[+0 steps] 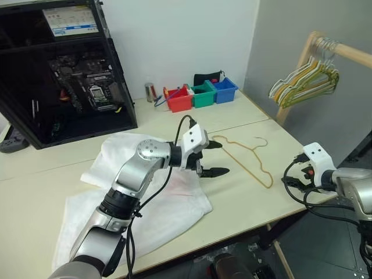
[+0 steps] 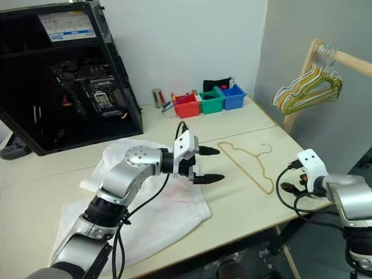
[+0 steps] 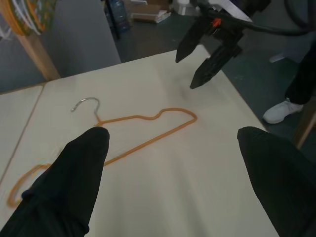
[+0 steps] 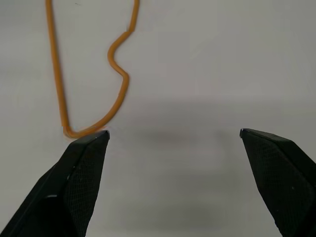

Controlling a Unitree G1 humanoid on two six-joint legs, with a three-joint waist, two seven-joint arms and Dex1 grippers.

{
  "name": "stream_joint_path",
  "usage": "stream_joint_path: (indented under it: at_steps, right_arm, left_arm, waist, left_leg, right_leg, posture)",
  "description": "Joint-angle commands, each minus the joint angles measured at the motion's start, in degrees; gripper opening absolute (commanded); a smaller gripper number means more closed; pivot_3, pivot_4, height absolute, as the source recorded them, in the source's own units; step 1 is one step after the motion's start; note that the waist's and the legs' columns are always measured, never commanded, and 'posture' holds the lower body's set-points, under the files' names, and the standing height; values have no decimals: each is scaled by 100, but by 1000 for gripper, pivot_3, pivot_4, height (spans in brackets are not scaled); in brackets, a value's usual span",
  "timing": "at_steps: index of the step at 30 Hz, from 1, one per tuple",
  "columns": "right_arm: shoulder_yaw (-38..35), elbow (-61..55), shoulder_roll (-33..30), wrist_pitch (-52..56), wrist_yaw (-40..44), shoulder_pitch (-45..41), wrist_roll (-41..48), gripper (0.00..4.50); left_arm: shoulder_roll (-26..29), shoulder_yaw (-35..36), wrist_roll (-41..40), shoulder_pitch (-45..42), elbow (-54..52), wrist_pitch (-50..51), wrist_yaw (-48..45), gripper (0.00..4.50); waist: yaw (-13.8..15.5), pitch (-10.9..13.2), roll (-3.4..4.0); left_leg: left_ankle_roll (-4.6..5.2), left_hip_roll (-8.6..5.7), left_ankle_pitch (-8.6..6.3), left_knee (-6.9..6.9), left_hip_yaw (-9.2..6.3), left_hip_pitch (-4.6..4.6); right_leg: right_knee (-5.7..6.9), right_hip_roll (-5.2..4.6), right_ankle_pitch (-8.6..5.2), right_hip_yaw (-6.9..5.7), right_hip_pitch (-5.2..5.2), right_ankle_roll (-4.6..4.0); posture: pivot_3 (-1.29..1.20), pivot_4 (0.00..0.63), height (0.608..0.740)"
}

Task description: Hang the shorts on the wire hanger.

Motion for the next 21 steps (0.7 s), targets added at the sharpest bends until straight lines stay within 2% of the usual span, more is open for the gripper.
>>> stream_joint_path:
  at_steps: [1,10,21]
  right_arm:
    - [221,318,65,-399,-74,-401,9,4500]
    - [884,1366,258,-1084,141,-1105,-44,4500]
    - [1305,2565,589,-1671,180,-1436,-209,4500]
  left_arm:
    - [44,74,-59,127,-404,193,156,4454]
    - [345,348,-66,695,-813,429,574,4454]
    - [586,575,-187,1012,-1251,705,887,4454]
  waist:
    - [-44,0,2]
    - [18,0,4]
    - [360,1,6]
  left_leg:
    - [0,10,0,-1,0,-3]
    - [7,10,-4,4,-10,-10]
    - [7,9,-4,7,-14,3]
  right_leg:
    - [-7,6,0,-3,0,0]
    - [-20,4,1,-4,5,0]
    - [-19,2,4,1,17,3]
  posture:
    - [-348,15,740]
    - [-290,17,740]
    - [-216,16,740]
